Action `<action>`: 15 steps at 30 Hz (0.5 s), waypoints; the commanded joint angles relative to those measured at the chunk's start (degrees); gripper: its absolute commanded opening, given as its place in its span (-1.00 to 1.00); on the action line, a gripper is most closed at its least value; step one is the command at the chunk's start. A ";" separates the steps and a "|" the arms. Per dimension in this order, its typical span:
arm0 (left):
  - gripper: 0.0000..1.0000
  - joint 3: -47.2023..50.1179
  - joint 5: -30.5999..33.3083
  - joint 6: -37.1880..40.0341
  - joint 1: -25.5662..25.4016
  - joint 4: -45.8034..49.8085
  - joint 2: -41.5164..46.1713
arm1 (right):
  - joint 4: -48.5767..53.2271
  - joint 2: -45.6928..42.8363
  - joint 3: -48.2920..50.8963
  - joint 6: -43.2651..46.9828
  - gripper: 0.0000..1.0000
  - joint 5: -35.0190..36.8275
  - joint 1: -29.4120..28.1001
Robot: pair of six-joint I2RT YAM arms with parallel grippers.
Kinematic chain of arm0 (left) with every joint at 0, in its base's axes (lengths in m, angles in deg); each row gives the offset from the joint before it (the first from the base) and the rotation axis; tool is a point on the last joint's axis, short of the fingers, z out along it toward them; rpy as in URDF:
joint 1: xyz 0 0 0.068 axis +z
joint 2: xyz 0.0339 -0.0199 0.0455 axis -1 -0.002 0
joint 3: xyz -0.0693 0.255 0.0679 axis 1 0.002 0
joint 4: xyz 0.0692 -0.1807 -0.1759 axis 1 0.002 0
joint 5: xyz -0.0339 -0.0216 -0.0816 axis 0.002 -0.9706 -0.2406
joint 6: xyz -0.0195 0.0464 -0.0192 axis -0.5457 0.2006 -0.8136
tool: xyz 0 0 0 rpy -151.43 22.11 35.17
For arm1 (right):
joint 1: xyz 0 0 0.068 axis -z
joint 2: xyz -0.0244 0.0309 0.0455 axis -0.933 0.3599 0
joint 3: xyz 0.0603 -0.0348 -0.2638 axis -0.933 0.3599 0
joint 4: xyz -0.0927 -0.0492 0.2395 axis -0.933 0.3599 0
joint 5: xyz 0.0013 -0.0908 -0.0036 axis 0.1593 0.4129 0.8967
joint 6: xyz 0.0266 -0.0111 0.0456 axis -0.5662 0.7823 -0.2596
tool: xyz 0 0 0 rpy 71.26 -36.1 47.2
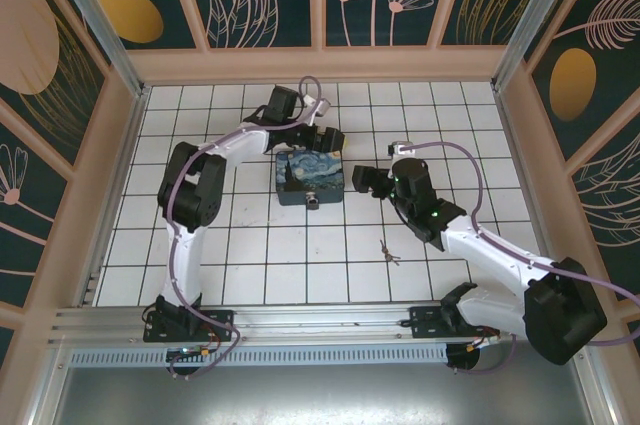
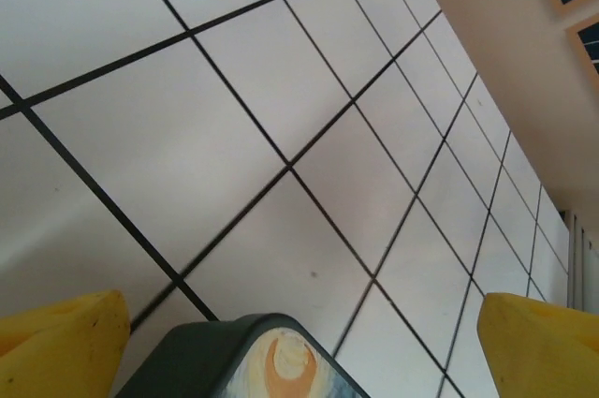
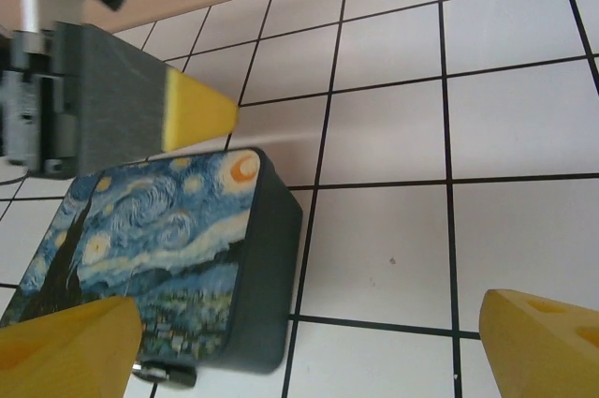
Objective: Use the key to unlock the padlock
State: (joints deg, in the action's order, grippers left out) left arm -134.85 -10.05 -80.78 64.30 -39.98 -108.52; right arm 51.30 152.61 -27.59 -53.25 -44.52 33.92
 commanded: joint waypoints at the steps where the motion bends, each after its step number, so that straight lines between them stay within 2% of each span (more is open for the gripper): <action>1: 0.94 0.37 8.22 -1.96 1.07 -1.52 7.50 | -0.44 -0.12 0.99 -1.67 0.86 1.25 -0.26; 5: 0.97 2.11 21.87 -3.08 2.14 3.98 13.64 | -0.56 1.99 0.32 -2.79 0.80 -0.73 -0.15; 10: 0.97 14.16 34.99 -9.15 3.17 7.89 23.02 | -2.32 6.06 -1.72 -4.64 0.76 -6.19 0.15; 12: 0.98 21.30 36.42 -12.45 3.15 6.63 27.46 | -2.54 8.79 -3.83 -4.95 0.76 -8.42 0.10; 15: 0.97 29.11 28.32 -14.98 3.16 1.19 29.13 | -3.69 12.64 -6.02 -5.14 0.78 -11.06 0.30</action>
State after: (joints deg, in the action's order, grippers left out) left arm -111.66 20.07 -90.84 67.77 -37.29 -79.23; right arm 50.71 162.97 -30.41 -56.77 -51.64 33.99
